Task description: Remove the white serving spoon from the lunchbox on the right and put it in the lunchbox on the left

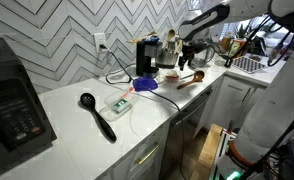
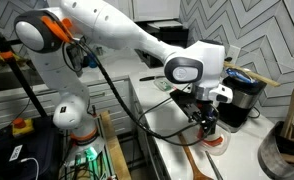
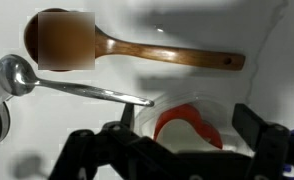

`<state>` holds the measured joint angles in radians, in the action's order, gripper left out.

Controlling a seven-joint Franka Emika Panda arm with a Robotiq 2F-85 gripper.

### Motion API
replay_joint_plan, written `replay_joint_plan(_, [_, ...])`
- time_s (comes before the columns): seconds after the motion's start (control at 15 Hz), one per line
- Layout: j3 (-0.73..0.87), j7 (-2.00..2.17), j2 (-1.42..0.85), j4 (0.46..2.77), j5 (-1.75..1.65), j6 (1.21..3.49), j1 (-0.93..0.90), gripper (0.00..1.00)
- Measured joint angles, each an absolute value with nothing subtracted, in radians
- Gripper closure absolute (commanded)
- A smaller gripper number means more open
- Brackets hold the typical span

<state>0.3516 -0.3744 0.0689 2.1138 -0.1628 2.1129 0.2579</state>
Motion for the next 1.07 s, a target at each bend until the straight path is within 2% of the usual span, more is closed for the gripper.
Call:
replay_joint_plan(0.47, [0.343,-0.372,0.022,2.073,-0.147,2.113,0.26,0.0])
replay_joint_plan(1.07, [0.343,-0.649,-0.097,1.946,0.271,1.873,0.309,0.0])
